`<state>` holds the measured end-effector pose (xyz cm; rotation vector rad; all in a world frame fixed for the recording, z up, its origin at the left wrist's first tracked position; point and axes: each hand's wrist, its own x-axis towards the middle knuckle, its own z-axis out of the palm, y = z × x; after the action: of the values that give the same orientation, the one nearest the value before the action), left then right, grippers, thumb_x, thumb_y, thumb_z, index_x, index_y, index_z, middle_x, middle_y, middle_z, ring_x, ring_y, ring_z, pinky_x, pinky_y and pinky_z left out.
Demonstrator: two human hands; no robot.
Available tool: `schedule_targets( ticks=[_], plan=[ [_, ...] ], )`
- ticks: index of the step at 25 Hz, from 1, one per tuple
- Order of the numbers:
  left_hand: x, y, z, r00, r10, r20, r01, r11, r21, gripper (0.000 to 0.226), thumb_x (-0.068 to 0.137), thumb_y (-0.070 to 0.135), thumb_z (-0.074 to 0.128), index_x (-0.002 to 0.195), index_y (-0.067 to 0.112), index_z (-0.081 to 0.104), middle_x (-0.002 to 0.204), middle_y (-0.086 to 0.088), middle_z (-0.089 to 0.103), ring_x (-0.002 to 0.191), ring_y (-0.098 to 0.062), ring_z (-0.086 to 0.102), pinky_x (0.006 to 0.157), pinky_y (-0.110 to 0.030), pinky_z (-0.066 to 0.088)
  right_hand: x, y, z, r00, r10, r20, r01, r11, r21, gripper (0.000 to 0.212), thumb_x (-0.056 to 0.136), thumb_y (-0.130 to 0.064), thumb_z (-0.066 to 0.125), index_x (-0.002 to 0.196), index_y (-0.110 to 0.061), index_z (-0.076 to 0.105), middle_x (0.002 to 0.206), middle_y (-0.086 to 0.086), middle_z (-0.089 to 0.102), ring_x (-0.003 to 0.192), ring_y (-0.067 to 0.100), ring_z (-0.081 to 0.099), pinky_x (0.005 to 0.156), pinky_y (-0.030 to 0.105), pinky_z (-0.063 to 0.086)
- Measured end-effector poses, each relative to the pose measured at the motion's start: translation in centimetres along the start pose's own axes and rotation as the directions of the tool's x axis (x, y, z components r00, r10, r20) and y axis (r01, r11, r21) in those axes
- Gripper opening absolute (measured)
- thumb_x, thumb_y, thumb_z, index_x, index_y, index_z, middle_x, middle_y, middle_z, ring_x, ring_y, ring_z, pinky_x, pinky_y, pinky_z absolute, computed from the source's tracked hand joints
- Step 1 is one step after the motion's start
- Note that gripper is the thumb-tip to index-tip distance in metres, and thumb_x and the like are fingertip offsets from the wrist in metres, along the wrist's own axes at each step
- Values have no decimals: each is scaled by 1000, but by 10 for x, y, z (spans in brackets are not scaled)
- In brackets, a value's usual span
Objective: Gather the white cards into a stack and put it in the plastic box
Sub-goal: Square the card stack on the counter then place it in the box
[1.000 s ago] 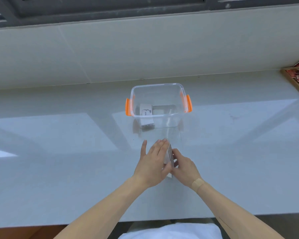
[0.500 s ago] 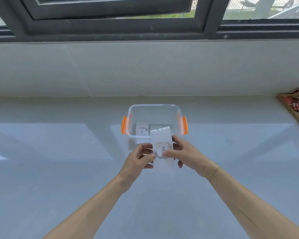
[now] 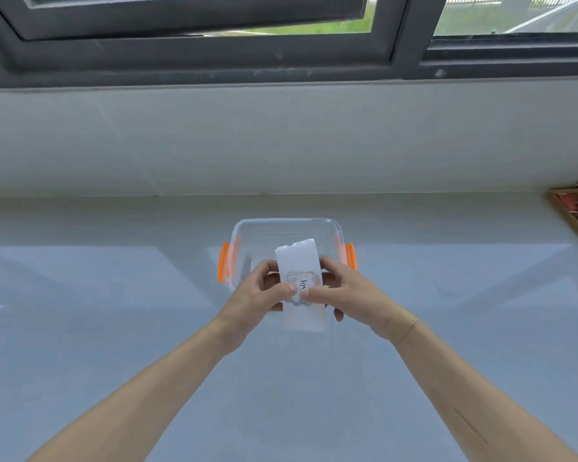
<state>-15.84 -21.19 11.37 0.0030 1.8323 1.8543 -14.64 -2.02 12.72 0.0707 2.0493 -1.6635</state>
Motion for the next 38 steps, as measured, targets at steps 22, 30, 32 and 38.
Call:
schedule_targets(
  ticks=[22,30,32,38],
  plan=[
    [146,-24,-4,815,-546,-195,575,719,390,13,72,14,68,69,15,56,59,-1,54,57,-20,53,57,-24,43,100,56,-48,916,-401,8,169,369,-914,61,96,-36,12,152,-10,12,162,5,8,148,18,-4,121,43,1],
    [158,-31,9,814,-574,-90,566,749,346,5,79,10,64,74,11,62,81,-7,71,80,-25,69,84,-34,58,102,59,-47,910,-414,1,191,417,-888,61,95,-32,12,152,-11,12,162,4,7,148,17,-5,121,44,1],
    [158,-31,10,808,-583,-86,574,746,337,3,78,7,64,79,10,62,92,-13,71,89,-29,68,94,-40,55,102,58,-47,909,-417,-2,194,428,-882,61,94,-32,13,152,-10,12,162,4,7,148,17,-5,121,44,1],
    [156,-38,15,835,-520,-178,546,749,374,11,86,12,62,76,12,59,76,-4,64,69,-19,62,67,-25,56,102,58,-47,912,-410,-5,188,428,-884,62,94,-33,13,152,-11,12,162,4,7,148,18,-6,121,45,2]
  ],
)
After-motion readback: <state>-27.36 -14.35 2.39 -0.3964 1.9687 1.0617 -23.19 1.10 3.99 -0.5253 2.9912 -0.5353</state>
